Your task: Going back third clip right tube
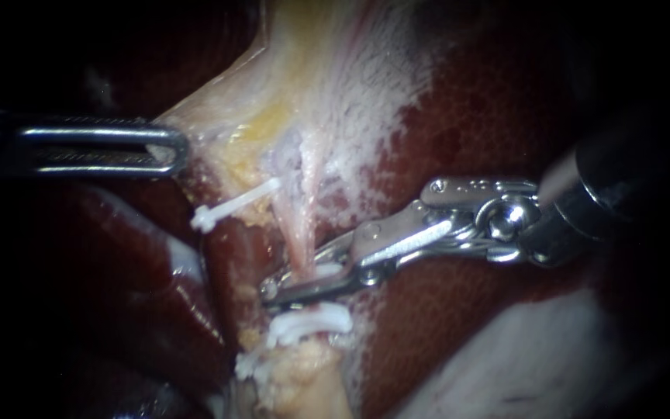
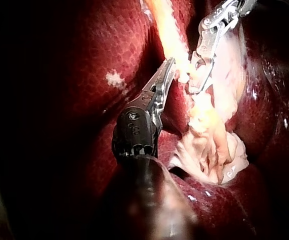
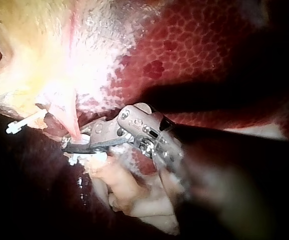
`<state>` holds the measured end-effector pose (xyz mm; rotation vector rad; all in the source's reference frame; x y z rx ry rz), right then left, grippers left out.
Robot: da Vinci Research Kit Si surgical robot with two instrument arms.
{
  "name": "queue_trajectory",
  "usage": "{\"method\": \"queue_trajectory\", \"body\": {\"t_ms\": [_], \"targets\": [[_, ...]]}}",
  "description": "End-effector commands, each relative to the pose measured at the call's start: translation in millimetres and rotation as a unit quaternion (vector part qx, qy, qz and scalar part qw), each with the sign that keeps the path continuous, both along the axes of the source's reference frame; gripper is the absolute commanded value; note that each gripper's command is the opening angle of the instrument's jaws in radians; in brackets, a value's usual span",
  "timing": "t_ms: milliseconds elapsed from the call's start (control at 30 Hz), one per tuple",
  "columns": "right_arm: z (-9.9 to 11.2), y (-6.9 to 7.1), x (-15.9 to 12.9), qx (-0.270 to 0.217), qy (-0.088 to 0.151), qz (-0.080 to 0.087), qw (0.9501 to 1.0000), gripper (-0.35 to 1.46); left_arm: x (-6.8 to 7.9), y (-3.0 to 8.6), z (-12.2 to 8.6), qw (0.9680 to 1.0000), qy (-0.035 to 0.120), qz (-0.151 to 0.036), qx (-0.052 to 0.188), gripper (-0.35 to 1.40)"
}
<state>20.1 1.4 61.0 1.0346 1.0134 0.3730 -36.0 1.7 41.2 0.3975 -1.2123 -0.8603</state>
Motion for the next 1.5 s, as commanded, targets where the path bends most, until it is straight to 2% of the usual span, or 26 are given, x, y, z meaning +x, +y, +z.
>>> {"method": "queue_trajectory", "body": {"t_ms": [33, 233, 300, 367, 433, 500, 567, 733, 1000, 1500], "targets": [[0.0, 0.0, 0.0, 0.000, 0.000, 0.000, 1.0000, -0.35, 0.0, 0.0, 0.0, 1.0000, 0.000, 0.000, 0.000, -0.35], [0.0, 0.0, 0.0, -0.001, 0.000, 0.001, 1.0000, -0.35, 0.0, 0.0, 0.0, 1.0000, 0.000, 0.000, 0.000, -0.35], [0.1, 0.0, -0.1, -0.012, 0.000, 0.008, 0.9999, -0.11, 0.0, 0.0, 0.0, 1.0000, 0.000, 0.000, 0.000, -0.35], [0.2, 0.1, -0.1, -0.048, 0.008, 0.020, 0.9986, 0.15, 0.0, 0.0, 0.0, 1.0000, 0.000, 0.000, 0.000, -0.35], [0.3, 0.3, -0.3, -0.076, 0.019, 0.020, 0.9967, 0.33, 0.0, 0.0, 0.0, 1.0000, 0.000, 0.000, 0.000, -0.35], [0.5, 0.5, -0.6, -0.108, 0.029, 0.021, 0.9935, 0.46, 0.0, 0.0, 0.0, 1.0000, 0.000, 0.000, 0.000, -0.35], [0.5, 0.7, -1.1, -0.123, 0.032, 0.024, 0.9916, 0.50, 0.1, 0.0, 0.0, 1.0000, 0.000, 0.000, 0.000, -0.35], [0.3, 1.5, -2.4, -0.148, 0.038, 0.028, 0.9879, 0.53, 0.1, 0.0, 0.0, 1.0000, 0.000, 0.000, 0.000, -0.35], [-0.8, 2.0, -5.1, -0.159, 0.040, 0.032, 0.9859, 0.53, 0.1, 0.1, 0.2, 1.0000, 0.000, 0.000, 0.000, -0.35], [-2.9, 3.2, -10.3, -0.196, 0.038, 0.048, 0.9786, 0.57, 0.5, 0.3, 2.2, 1.0000, 0.001, 0.000, -0.003, -0.35]]}}
